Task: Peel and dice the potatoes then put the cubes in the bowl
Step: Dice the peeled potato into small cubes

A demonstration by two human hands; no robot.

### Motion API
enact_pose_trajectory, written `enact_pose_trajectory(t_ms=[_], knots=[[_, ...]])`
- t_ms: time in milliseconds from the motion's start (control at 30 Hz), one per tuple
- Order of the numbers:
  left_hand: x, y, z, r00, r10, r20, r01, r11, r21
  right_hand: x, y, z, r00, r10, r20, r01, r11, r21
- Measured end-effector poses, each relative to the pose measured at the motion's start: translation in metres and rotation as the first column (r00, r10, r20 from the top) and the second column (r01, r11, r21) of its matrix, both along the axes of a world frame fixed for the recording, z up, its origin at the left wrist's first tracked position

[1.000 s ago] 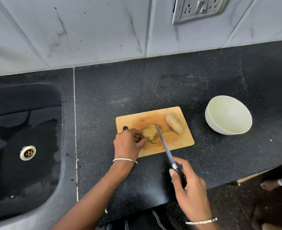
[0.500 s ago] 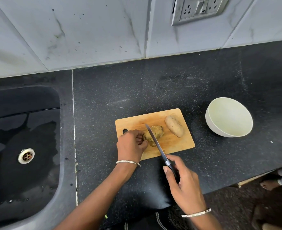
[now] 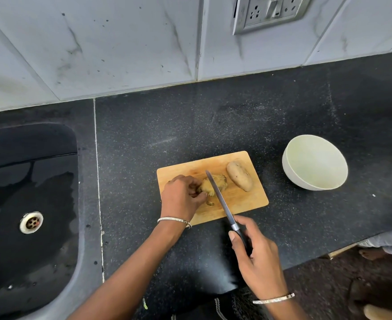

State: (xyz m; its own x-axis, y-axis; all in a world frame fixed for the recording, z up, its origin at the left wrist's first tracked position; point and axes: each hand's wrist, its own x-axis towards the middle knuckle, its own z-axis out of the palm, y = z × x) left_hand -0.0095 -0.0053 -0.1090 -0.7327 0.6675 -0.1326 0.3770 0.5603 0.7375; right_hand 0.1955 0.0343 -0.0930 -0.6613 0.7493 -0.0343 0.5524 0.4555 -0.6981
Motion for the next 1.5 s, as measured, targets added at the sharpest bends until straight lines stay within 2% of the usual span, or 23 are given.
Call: enact_pose_trajectory(t_ms=[267,900,1200,1500], knots=[[-0.004,-0.001,-0.003,0.997,0.015,0.071,-0.018,0.999,0.048,0.004,-0.001,-0.002,1.000,0.001,0.019,-0.001,1.000,-0.017],[-0.005,-0.019,-0.008,0.993,0.038,0.114,-0.052,0.991,0.123,0.002,-0.003,0.002,0.999,0.021,0.032,-0.020,1.000,-0.024],[-0.007,-0.025,-0.005,0.978,0.026,0.207,-0.059,0.986,0.154,-0.007,-0.007,0.002,0.997,0.068,0.035,-0.066,0.996,-0.060],[-0.007,-0.015,0.000,0.996,0.038,0.085,-0.040,0.999,0.016,-0.007,-0.009,-0.004,0.992,0.099,0.073,-0.095,0.994,-0.060]])
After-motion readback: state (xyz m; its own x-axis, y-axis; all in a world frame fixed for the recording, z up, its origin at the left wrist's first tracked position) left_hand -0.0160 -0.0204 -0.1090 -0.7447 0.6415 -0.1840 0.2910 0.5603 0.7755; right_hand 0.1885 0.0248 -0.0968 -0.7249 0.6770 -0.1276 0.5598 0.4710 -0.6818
